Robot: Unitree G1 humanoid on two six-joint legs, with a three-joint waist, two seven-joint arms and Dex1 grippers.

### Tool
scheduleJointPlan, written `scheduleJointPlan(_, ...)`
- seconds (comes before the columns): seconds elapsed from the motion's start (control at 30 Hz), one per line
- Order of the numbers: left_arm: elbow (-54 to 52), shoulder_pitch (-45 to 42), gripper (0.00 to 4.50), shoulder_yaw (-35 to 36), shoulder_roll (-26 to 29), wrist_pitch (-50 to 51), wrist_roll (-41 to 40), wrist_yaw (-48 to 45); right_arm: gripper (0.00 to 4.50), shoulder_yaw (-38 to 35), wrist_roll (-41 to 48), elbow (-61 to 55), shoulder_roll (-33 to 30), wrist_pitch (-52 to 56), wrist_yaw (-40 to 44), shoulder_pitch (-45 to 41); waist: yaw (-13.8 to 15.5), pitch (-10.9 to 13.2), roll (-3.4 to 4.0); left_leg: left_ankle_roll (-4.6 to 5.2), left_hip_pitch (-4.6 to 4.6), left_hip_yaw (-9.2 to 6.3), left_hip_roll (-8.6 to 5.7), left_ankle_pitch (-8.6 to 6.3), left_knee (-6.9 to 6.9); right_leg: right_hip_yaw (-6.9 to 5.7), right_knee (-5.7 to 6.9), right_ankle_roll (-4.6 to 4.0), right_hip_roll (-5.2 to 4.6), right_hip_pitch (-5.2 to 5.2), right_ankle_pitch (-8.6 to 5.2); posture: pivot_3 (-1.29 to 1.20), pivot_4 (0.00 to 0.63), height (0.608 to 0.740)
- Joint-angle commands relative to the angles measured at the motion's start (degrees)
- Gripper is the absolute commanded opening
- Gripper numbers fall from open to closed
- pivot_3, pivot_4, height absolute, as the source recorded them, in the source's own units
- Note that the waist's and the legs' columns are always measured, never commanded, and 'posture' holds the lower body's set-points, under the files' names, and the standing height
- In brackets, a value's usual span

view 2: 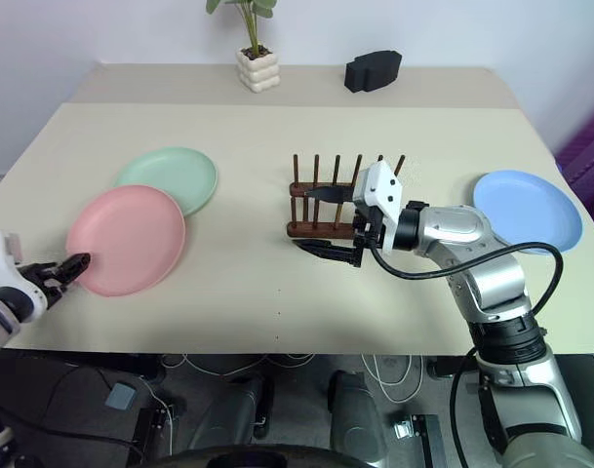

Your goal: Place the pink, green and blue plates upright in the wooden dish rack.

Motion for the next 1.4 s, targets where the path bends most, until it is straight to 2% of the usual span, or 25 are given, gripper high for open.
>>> scheduleJointPlan(0.03, 0.3, 0.0, 1.64, 0.2, 0.0, -2.2, -0.6, 0.0, 4.22, -0.9, 0.0, -2.3, 0.2, -1.0, -0.4, 0.4, 0.0, 0.0, 0.00, 0.00, 0.00, 0.00, 0.00, 0.00, 0.00, 0.00, 0.00, 0.00, 0.00, 0.00, 0.00, 0.00, 0.150, 0.735)
scheduleJointPlan(0.13, 0.9, 0.3, 0.04, 0.0, -0.3, -3.1, -1.1, -0.5, 4.22, -1.1, -0.1, -2.5, 0.2, -1.0, -0.5, 0.6, 0.1, 0.0, 0.00, 0.00, 0.00, 0.01, 0.01, 0.00, 0.00, 0.00, -0.01, -0.01, -0.01, 0.00, 0.00, 0.00, 0.150, 0.735)
scheduleJointPlan(0.33, 1.0, 1.8, 0.04, 1.6, -2.1, -6.1, -4.9, -2.7, 4.22, -1.3, -0.1, -2.9, 0.2, -1.1, -0.7, 0.9, 0.0, -0.1, 0.10, 0.00, 0.00, 0.02, 0.03, 0.00, -0.03, 0.01, -0.03, -0.03, -0.02, -0.02, -0.01, 0.00, 0.150, 0.735)
scheduleJointPlan(0.47, -2.9, 3.2, 0.04, 2.3, -2.5, -11.0, -7.8, -5.3, 4.22, -0.7, -1.1, -3.9, -0.6, -1.7, -0.1, -0.1, 0.0, -0.1, 0.10, 0.00, 0.00, 0.03, 0.03, 0.00, -0.03, 0.02, -0.05, -0.03, -0.04, -0.02, -0.01, 0.00, 0.150, 0.735)
scheduleJointPlan(0.63, -6.5, -2.1, 0.04, 3.0, -1.3, -16.0, -10.1, -2.8, 4.22, 1.2, -5.1, -3.7, -0.9, -3.8, -0.2, -3.2, 0.4, 0.0, 0.06, -0.01, -0.04, 0.00, 0.04, 0.00, -0.02, 0.00, -0.07, -0.08, -0.05, -0.03, 0.01, 0.00, 0.150, 0.735)
scheduleJointPlan(0.77, -8.1, -10.1, 0.04, -1.2, 2.4, -17.2, -7.0, 2.0, 4.22, 4.3, -11.4, -2.4, -0.4, -6.7, -1.5, -7.2, 0.2, 0.0, 0.04, -0.01, -0.05, 0.02, -0.05, 0.00, -0.02, 0.00, -0.06, -0.07, -0.01, -0.05, 0.01, 0.00, 0.150, 0.735)
scheduleJointPlan(0.87, -10.2, -20.2, 0.04, -7.9, 4.8, -17.3, -4.0, 6.7, 4.22, 9.8, -21.7, -0.2, 2.1, -12.3, -6.0, -12.3, 0.2, 0.0, -0.03, -0.04, -0.06, 0.09, -0.11, 0.02, -0.02, 0.00, -0.05, -0.05, 0.02, -0.06, 0.03, 0.00, 0.150, 0.735)
scheduleJointPlan(0.97, -11.2, -25.7, 0.04, -13.1, 5.7, -17.5, -1.6, 8.4, 4.22, 13.8, -29.6, 3.1, 5.4, -17.0, -10.3, -16.5, 0.0, 0.0, -0.03, -0.08, -0.07, 0.12, -0.15, 0.05, -0.04, -0.01, -0.06, 0.11, 0.03, -0.07, 0.13, 0.00, 0.150, 0.735)
scheduleJointPlan(1.17, -12.5, -31.0, 0.04, -20.8, 5.2, -16.9, 1.4, 10.2, 4.22, 19.8, -40.6, 9.9, 12.9, -24.8, -17.8, -21.7, -1.2, 0.0, -0.04, -0.29, -0.03, 0.12, -0.18, 0.18, -0.48, -0.01, -0.04, 0.15, 0.07, -0.24, 0.16, 0.00, 0.150, 0.735)
scheduleJointPlan(1.4, -15.1, -31.9, 0.04, -22.1, 3.1, -15.2, 0.4, 11.1, 4.22, 21.9, -46.2, 14.9, 17.9, -28.9, -21.8, -23.1, -1.3, 0.0, -0.04, -0.40, -0.04, 0.07, -0.11, 0.25, -0.69, 0.00, 0.06, 0.14, 0.17, -0.37, 0.16, 0.00, 0.150, 0.735)
